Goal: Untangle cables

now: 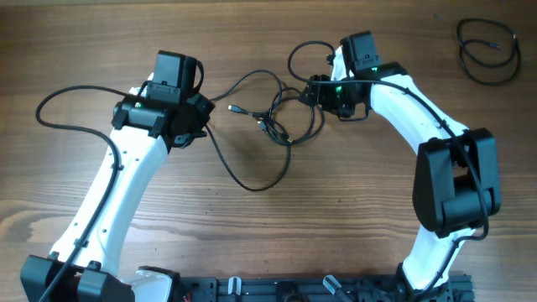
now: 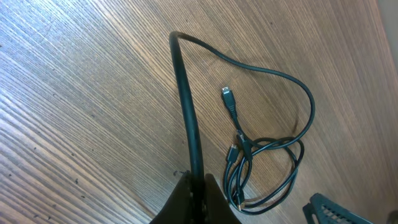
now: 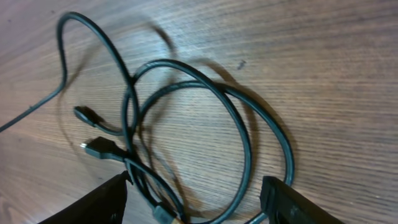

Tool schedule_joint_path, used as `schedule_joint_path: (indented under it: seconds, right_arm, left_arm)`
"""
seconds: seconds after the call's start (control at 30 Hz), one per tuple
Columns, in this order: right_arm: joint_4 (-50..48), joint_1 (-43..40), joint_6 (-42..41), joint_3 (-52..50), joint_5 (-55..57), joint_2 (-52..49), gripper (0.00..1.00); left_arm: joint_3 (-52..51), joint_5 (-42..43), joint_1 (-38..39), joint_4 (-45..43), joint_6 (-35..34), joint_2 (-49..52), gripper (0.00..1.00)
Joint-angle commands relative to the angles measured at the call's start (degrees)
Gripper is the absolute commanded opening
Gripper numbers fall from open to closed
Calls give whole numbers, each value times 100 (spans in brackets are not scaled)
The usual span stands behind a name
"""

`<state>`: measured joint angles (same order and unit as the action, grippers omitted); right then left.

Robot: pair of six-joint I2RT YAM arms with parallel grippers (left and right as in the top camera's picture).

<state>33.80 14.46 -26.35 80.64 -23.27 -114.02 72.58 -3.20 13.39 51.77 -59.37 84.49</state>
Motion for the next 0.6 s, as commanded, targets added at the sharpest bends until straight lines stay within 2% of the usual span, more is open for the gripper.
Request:
schedule_joint_path:
  seconds: [0.0,0.47,0.57]
  right_arm:
    - [-81,94,-127,-74,144,-103,71]
    - [-295,369,-398,-76,444,-153,70]
    - [-299,369,-518,-76,444,-216,70]
  left_arm:
    - [-42,-94,0,-13,70,66,4]
    - [-42,-332,0,-177,79,70,4]
    - [-42,-417,-7,-422,400,70,4]
